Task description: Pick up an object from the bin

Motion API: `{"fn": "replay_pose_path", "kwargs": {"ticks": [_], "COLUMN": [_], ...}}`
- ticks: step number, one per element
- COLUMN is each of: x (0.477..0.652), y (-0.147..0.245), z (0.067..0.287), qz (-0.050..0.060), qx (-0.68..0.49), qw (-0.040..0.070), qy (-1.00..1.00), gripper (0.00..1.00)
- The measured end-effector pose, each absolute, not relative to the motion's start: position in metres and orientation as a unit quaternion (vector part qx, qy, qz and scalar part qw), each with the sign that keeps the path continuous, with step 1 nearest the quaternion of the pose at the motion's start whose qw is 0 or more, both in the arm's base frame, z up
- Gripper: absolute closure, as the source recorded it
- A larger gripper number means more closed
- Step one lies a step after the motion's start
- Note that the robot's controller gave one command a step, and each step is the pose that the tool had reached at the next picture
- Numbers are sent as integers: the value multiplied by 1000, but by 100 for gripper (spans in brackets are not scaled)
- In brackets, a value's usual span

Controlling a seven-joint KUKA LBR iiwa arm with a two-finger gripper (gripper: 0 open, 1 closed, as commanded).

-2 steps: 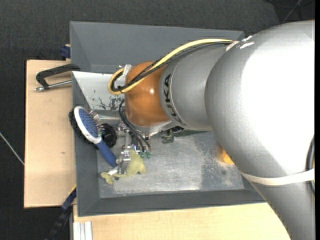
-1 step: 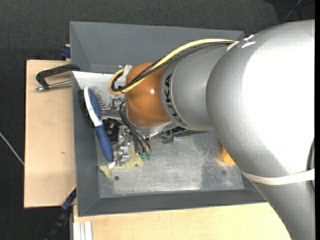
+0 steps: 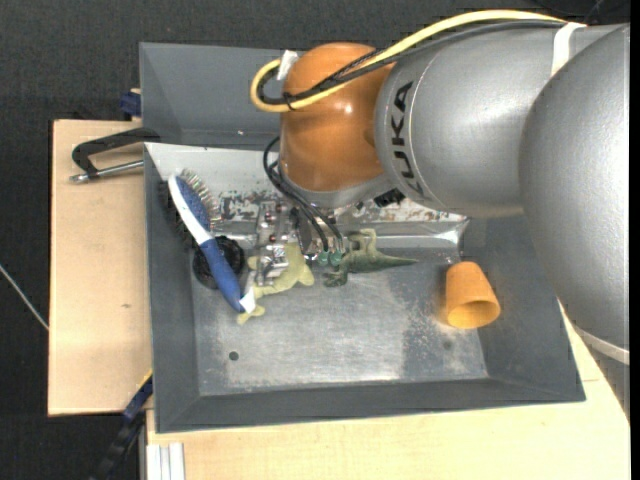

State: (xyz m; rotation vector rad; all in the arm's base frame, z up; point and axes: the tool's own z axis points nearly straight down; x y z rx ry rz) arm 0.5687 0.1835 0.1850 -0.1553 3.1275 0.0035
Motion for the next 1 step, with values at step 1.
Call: {"fn": "replay_pose_path", "kwargs": {"ticks": [1], "x": [574], "y": [193], "z": [226], "qz": [2], "qx": [-117], "qw": [5], "qy": [993], "gripper": [100]}}
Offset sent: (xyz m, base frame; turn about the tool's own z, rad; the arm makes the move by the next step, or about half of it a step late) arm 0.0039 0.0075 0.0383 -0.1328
